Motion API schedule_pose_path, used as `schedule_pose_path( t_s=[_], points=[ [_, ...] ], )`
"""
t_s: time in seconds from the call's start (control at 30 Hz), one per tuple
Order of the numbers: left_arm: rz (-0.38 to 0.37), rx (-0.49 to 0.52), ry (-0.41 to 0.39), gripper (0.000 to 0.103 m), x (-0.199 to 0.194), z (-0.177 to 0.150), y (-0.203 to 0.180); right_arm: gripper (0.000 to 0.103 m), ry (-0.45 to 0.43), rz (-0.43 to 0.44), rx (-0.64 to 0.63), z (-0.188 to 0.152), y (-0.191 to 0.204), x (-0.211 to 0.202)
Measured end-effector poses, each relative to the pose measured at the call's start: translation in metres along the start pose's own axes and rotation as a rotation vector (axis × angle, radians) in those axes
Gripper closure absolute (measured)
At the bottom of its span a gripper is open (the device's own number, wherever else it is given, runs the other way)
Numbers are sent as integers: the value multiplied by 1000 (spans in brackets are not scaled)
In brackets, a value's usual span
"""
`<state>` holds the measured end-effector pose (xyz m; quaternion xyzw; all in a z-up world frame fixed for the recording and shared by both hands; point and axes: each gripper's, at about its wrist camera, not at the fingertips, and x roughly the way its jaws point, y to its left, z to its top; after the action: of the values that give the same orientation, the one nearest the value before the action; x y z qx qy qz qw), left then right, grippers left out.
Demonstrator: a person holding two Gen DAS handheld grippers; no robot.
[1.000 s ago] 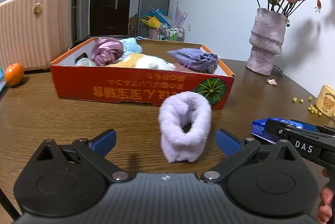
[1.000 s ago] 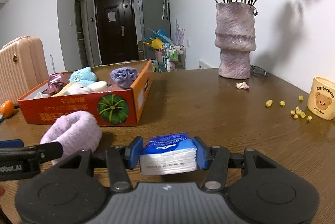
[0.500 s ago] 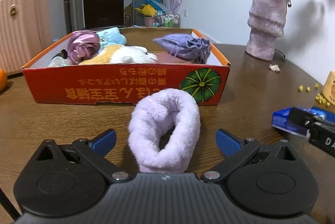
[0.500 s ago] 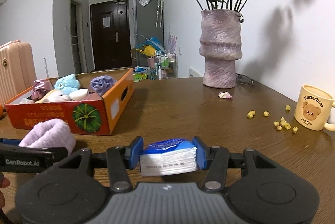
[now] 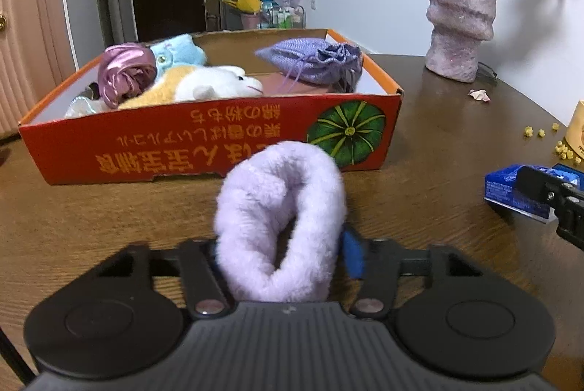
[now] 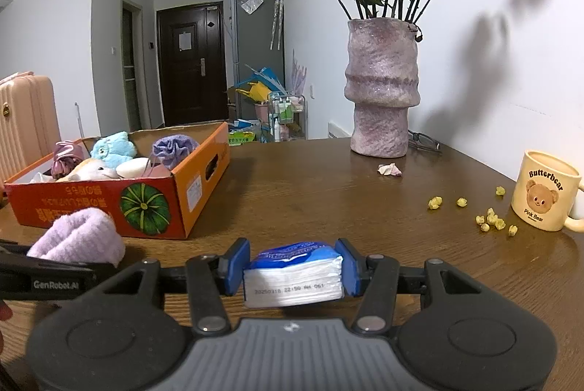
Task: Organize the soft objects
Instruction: 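Lift and carry the towel roll and tissue pack with both grippers over the box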
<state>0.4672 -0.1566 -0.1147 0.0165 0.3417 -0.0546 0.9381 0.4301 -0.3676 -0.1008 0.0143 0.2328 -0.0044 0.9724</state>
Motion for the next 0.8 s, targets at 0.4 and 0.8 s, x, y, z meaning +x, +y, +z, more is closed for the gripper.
schedule_pose_path(
  t_s=[0.4, 0.8],
  points=[
    [-12, 5, -82, 71, -24, 1, 2, 52, -73, -24, -22, 1, 10, -8],
    [-19, -61, -214, 71, -60, 13, 23, 52, -208, -20, 3, 7, 45, -20]
  ],
)
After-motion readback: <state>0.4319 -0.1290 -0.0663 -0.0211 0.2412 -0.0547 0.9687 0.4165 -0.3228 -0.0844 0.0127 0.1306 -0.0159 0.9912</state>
